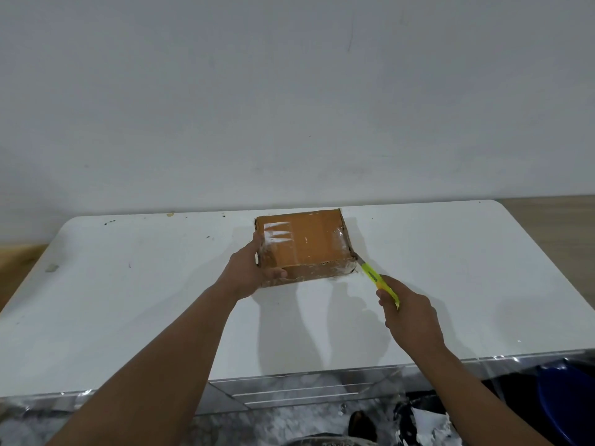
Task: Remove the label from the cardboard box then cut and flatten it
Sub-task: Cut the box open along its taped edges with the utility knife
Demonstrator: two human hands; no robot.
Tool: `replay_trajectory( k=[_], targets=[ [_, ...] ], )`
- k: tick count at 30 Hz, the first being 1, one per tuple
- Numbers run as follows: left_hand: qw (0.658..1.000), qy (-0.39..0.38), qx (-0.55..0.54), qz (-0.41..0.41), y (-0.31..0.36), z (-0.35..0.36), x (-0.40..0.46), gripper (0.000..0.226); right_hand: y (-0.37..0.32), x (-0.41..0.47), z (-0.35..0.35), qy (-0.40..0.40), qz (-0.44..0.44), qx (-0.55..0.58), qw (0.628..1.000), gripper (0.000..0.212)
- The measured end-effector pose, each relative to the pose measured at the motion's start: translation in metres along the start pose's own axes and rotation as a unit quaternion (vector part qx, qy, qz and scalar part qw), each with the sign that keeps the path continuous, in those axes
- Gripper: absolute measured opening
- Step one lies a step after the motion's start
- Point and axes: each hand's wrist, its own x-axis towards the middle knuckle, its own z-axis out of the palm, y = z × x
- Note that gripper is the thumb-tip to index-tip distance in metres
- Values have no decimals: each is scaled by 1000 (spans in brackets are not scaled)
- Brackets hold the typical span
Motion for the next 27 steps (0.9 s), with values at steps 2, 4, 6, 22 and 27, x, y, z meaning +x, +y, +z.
replay_trajectory(
  k=[2,4,6,22,27],
  targets=[
    [1000,-1,-2,4,-1,0,1,101,-2,-1,0,-8,-3,-26,1000,35],
    [1000,-3,-5,2,-1,0,2,101,-3,-2,1,-11,-3,-57,998,38],
    [1000,-9,-12,-3,-2,0,4,102,-6,-3,1,-18,-6,-85,996,37],
    [1000,-5,-19,17,-6,1,4,95,-22,-2,9,-35,-4,-78,996,29],
    [1000,-4,-24,6,-2,1,1,88,-21,-3,8,-45,-3,-79,996,30]
  ],
)
